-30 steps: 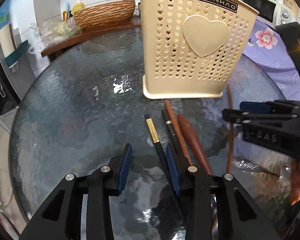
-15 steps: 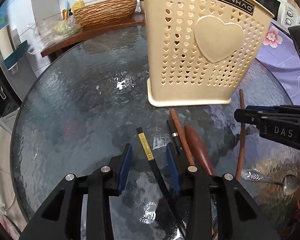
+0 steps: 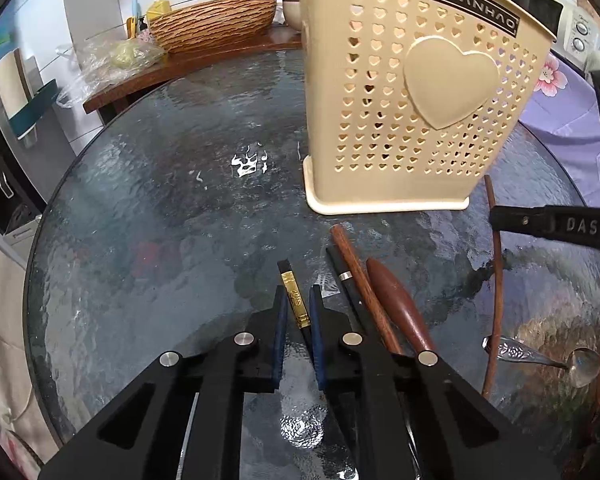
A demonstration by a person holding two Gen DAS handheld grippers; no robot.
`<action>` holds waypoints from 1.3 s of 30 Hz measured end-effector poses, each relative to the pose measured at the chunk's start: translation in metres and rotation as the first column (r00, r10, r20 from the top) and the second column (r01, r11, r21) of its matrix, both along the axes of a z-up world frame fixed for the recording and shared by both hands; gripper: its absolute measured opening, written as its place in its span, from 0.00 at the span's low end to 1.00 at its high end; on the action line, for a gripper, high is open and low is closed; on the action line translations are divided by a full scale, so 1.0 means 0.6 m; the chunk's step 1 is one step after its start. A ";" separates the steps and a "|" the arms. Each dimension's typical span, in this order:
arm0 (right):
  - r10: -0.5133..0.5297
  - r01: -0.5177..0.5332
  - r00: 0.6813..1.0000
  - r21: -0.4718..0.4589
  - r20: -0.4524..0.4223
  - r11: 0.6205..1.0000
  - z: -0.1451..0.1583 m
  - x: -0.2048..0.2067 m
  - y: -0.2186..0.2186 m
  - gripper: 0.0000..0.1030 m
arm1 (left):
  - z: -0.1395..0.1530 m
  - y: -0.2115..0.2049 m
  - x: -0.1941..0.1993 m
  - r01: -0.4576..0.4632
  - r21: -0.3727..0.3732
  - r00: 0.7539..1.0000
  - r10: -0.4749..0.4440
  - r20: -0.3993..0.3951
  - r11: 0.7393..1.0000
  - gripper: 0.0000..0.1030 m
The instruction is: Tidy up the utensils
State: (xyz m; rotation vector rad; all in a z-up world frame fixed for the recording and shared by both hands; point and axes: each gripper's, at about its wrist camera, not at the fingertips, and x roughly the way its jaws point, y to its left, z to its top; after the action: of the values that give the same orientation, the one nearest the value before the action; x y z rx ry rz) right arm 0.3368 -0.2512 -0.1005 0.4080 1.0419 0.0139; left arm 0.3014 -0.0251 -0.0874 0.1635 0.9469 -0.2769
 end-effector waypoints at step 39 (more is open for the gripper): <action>-0.074 0.067 0.996 -0.135 -0.054 0.989 0.005 0.037 0.057 0.13 | 0.003 0.020 0.012 0.017 -0.021 1.000 -0.017 -0.004 1.000 0.10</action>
State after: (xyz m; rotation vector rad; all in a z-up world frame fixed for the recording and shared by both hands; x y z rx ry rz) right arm 0.3589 -0.2173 -0.0974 0.3254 1.0788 -0.1309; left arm 0.3084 -0.0132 -0.0856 0.1520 0.9472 -0.3025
